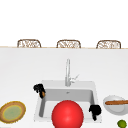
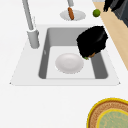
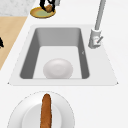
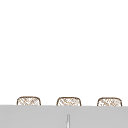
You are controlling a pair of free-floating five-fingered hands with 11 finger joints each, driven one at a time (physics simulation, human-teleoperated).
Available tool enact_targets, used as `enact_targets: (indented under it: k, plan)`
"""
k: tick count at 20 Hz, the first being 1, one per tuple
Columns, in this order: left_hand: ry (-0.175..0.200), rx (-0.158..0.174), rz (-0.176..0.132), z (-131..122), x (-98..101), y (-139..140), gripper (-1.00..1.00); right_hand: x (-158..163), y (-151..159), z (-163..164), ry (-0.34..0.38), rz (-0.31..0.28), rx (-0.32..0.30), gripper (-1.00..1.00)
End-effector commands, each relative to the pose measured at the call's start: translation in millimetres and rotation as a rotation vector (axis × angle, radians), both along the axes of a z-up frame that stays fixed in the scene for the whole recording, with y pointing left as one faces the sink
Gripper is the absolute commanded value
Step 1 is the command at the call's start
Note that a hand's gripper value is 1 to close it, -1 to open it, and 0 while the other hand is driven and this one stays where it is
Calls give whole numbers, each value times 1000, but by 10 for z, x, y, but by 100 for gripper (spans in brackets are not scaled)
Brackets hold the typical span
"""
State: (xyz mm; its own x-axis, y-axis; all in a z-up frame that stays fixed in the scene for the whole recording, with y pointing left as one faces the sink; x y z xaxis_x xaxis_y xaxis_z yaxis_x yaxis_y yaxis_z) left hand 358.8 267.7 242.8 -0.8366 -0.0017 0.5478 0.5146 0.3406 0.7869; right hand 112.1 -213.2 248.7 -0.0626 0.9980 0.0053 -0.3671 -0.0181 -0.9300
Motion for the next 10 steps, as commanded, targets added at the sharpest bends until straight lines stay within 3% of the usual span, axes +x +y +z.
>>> enact_targets:
  k: [1,10]
  plan:
    - [-44,5,8,-97,-58,-309,100,0,0,0,0,0,0,0]
    - [-75,-2,5,-497,-255,-1046,100,0,0,0,0,0,0,0]
